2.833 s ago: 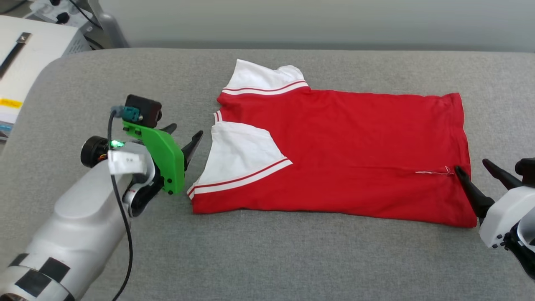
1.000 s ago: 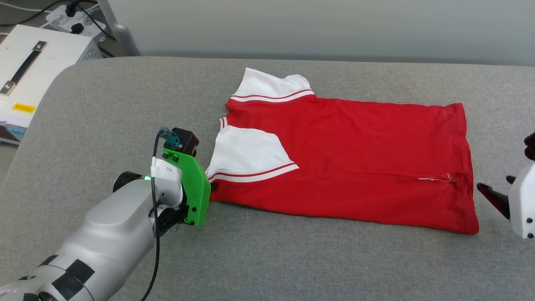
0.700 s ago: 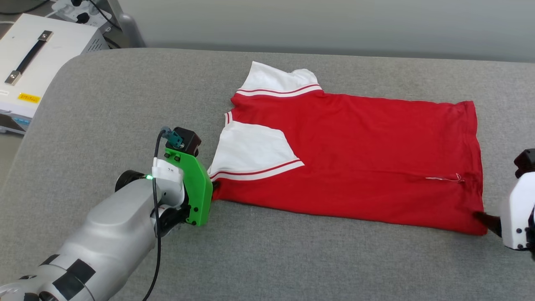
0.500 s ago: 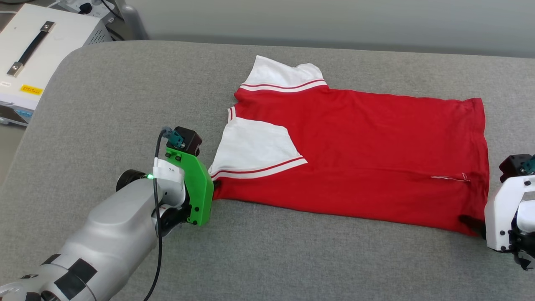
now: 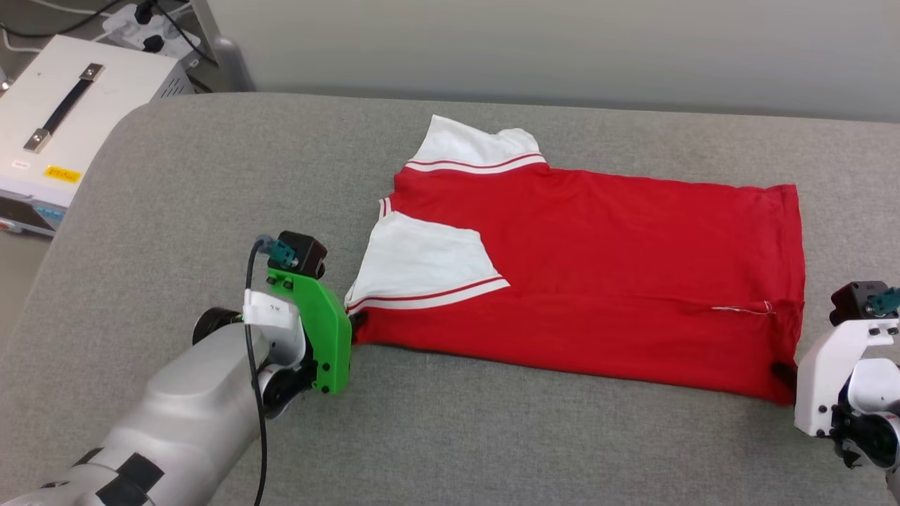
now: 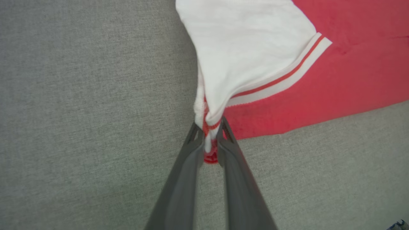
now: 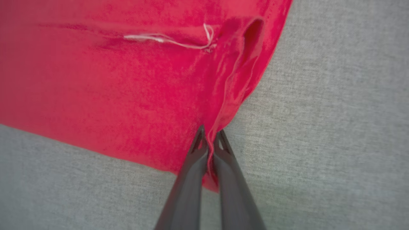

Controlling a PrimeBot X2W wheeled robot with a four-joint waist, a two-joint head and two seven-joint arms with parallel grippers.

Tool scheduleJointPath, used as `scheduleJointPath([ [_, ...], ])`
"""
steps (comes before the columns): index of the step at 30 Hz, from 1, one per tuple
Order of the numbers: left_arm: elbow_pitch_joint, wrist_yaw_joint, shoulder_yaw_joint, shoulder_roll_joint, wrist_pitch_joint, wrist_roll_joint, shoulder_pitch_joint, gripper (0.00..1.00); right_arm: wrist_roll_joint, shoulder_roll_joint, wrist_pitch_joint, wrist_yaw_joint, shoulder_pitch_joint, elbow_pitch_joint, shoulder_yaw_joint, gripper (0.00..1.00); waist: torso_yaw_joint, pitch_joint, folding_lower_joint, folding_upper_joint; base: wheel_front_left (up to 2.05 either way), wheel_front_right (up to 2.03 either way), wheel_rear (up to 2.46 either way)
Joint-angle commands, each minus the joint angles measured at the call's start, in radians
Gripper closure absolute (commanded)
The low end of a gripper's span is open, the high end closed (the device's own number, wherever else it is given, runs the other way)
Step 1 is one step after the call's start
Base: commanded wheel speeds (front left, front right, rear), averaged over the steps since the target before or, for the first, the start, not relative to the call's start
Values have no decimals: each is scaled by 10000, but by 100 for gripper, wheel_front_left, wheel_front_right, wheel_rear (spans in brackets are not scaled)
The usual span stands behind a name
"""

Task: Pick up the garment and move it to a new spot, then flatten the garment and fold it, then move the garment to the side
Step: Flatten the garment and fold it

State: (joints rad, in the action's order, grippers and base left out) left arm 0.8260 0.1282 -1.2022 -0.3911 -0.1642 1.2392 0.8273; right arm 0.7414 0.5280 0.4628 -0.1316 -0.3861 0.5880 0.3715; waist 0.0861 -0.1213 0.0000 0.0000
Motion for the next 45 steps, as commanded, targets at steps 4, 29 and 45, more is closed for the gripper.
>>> scheduleJointPath([
  [4, -16, 21, 68, -275, 537, 102, -552, 100, 266, 119, -621, 9, 588, -343, 141, 100, -177, 608, 0, 0, 0, 0, 0],
  [29, -4686, -2422, -140, -2562, 1379, 92, -3464, 100, -399, 437, 44, 9, 3972, -3422, -1682, 100, -160, 798, 0, 0, 0, 0, 0],
  [45, -4216, -2563, 153, -2304, 2238, -86, -3414, 0, -1110, -487, -1181, 9, 3871, -2881, -2191, 0, -72, 992, 0, 0, 0, 0, 0],
])
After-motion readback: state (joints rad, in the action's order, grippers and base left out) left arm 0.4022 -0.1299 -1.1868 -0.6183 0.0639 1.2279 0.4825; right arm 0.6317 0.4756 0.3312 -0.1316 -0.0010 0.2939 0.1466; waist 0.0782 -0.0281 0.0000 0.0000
